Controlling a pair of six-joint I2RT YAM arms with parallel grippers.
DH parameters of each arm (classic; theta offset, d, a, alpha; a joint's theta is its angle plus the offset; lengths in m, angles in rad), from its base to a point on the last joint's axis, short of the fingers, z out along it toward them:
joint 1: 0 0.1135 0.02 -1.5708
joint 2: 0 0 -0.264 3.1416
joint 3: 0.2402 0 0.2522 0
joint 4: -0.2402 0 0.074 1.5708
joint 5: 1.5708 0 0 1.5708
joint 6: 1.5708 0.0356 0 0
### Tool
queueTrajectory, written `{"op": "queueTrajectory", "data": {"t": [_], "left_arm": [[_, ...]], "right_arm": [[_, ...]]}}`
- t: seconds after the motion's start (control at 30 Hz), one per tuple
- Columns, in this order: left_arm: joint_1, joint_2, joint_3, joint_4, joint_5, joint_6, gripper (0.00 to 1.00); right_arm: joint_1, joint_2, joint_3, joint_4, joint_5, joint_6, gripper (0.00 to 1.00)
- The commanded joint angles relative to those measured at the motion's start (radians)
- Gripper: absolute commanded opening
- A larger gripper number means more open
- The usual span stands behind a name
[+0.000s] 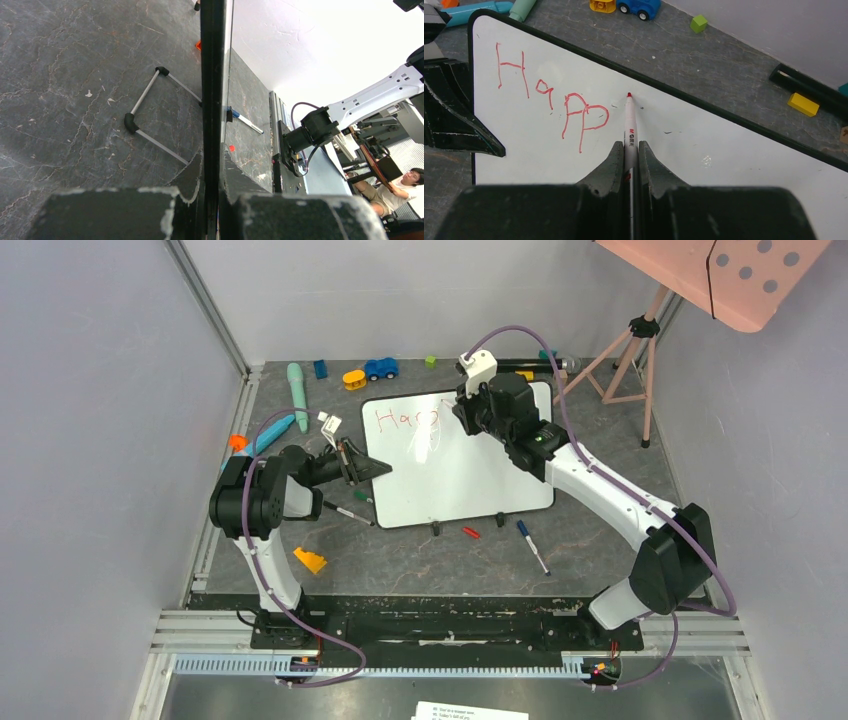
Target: Write a sentence on the whiteboard
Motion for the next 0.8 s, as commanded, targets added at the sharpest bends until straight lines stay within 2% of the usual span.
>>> {"op": "queueTrajectory", "data": {"t": [0.0, 0.13, 0.3, 0.57, 0.77], "left_arm": [[-0.011, -0.008, -0.008, 0.055, 0.013, 0.090, 0.02], [-0.011, -0.008, -0.007, 0.055, 0.013, 0.091, 0.02], [-0.011, -0.008, -0.008, 0.055, 0.014, 0.089, 0.02], [-0.011, -0.008, -0.008, 0.055, 0.013, 0.091, 0.02], [-0.010, -0.008, -0.007, 0.055, 0.013, 0.090, 0.02]], "right_arm": [[-0.009, 0.012, 0.032, 0.021, -0.016, -0.001, 0.00], [-0.010, 0.016, 0.032, 0.007, -0.017, -0.003, 0.00], [-0.010, 0.004, 0.022, 0.005, 0.062, 0.000, 0.00], [-0.011, 0.012, 0.027, 0.002, -0.044, -0.001, 0.00], [-0.011, -0.004, 0.016, 0.000, 0.058, 0.007, 0.00]]}}
